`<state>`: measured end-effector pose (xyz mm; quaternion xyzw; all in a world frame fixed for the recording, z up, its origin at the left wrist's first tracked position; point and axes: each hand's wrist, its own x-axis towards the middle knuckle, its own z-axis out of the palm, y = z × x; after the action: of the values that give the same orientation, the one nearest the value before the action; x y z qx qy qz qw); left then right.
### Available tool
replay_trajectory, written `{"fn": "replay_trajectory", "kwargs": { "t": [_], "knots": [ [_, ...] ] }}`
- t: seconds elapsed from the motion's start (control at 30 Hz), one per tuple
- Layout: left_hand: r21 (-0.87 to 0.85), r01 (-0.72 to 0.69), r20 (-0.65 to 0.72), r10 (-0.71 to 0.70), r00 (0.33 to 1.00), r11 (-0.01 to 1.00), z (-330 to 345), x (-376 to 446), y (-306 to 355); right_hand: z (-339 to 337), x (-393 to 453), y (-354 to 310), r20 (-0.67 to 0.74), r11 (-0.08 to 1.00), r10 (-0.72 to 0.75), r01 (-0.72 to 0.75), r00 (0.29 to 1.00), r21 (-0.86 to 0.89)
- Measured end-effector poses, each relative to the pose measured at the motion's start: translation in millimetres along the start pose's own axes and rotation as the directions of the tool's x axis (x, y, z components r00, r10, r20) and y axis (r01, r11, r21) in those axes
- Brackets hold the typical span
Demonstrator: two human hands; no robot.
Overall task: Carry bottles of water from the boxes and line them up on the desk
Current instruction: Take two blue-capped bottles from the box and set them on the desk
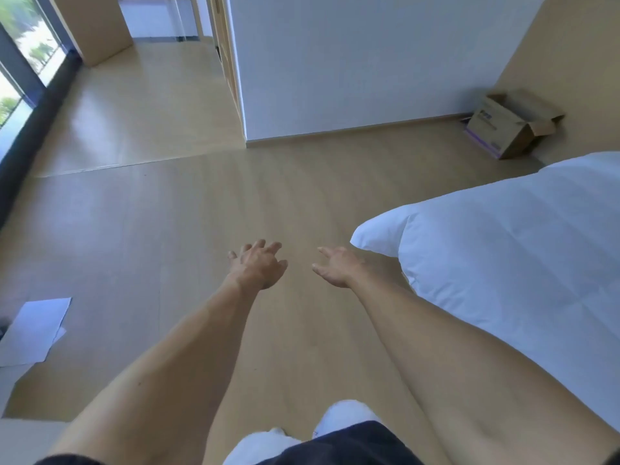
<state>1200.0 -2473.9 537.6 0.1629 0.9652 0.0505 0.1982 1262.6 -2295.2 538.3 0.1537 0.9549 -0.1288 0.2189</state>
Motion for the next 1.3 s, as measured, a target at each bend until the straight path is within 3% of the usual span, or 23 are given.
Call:
{"fn": "replay_trajectory", "kwargs": {
  "t": [0.23,0.57,0.83,1.03,1.3],
  "knots": [
    [0.013,-0.038,0.037,0.037,0.999,0.999,-33,110,-11,-38,105,-14,0.032,0.999,0.046,-0.046,0.998,0.019],
    [0.049,0.082,0.041,-0.084,0.996,0.995,-116,300,-46,-123,303,-54,0.083,0.999,-0.032,0.029,0.996,0.03],
    [0.054,0.098,0.006,-0.099,0.995,0.994,-180,433,-40,-204,428,-53,0.03,0.999,-0.043,0.043,0.999,-0.007],
    [0.095,-0.031,0.037,0.027,0.999,0.995,-205,542,3,-243,509,-20,0.007,0.999,0.036,-0.037,0.999,0.026],
    [0.142,-0.294,0.087,0.284,0.955,0.945,-251,717,86,-322,625,49,-0.039,0.95,0.306,-0.303,0.951,0.071]
  ]
}}
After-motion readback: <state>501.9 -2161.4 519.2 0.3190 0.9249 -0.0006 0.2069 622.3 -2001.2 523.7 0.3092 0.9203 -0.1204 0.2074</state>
